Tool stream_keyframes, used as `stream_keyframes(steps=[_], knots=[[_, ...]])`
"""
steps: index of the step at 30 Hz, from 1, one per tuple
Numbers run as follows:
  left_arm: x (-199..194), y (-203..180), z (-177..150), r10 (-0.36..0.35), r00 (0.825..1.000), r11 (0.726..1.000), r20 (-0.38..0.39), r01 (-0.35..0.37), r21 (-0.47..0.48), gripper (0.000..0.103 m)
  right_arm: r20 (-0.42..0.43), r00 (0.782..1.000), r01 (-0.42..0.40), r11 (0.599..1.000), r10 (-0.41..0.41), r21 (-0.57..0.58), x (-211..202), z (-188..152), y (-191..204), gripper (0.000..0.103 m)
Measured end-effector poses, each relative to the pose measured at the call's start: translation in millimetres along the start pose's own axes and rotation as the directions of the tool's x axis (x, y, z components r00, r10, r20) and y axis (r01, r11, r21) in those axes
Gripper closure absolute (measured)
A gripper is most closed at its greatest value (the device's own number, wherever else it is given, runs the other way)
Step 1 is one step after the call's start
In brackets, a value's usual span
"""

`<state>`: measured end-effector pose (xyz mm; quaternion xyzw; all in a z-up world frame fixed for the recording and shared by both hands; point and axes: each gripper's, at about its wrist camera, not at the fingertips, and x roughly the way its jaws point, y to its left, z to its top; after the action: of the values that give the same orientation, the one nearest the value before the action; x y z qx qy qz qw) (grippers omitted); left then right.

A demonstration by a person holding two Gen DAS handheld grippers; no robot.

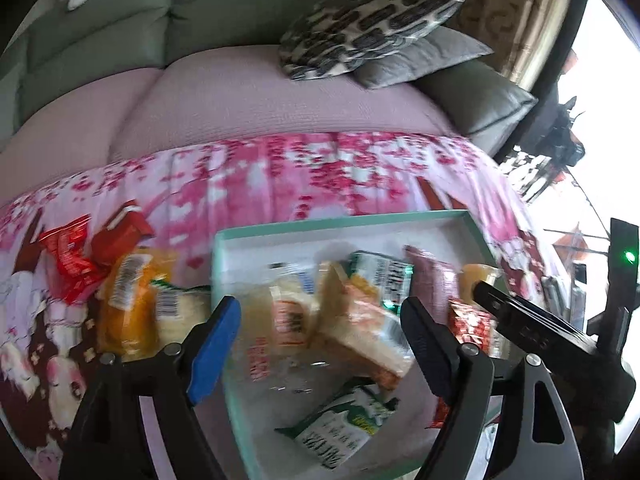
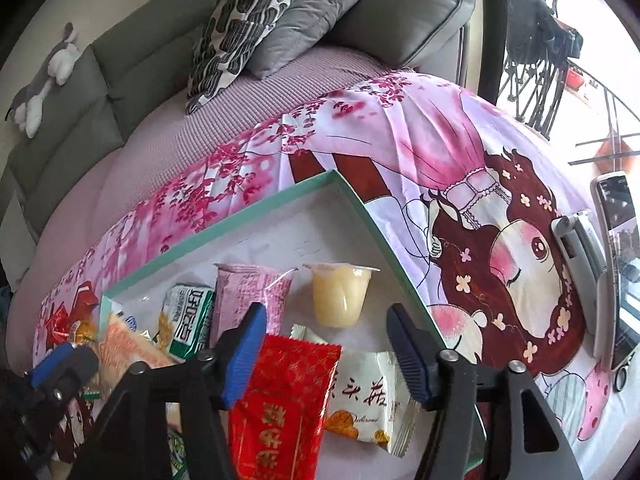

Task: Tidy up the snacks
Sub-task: 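Carry the cup and biscuit pack into the tray and open both grippers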

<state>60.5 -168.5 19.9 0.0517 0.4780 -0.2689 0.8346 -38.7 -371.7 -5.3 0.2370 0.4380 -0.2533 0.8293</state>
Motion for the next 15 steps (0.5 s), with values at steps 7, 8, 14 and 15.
stream_keyframes(steps=[7,8,14,15], knots=[[-8.8,38.8,2.1,0.117,0.993,0.984,-0.011,-0.117,-0.132,0.020,-0.005,1.000,0.008,0.998,-0.008,-0.055,-14.7,-9.4,17.6,0.025],[-9.8,46.4,1.9,0.136,0.991,0.978,-0.015,-0.137,-0.158,0.020,-0.004,1.000,0.004,0.998,-0.005,-0.063,-16.4,-10.0,20.9,0.025],[-20.1,92.8,-1.5,0.224,0.974,0.936,-0.017,-0.220,-0.274,0.019,0.014,0.999,-0.038,0.992,0.040,-0.119,-25.9,-14.4,48.5,0.022],[-21.2,100.1,-2.8,0.239,0.971,0.929,-0.020,-0.235,-0.287,0.013,0.014,0.998,-0.054,0.990,0.056,-0.133,-27.0,-15.5,54.4,0.018]])
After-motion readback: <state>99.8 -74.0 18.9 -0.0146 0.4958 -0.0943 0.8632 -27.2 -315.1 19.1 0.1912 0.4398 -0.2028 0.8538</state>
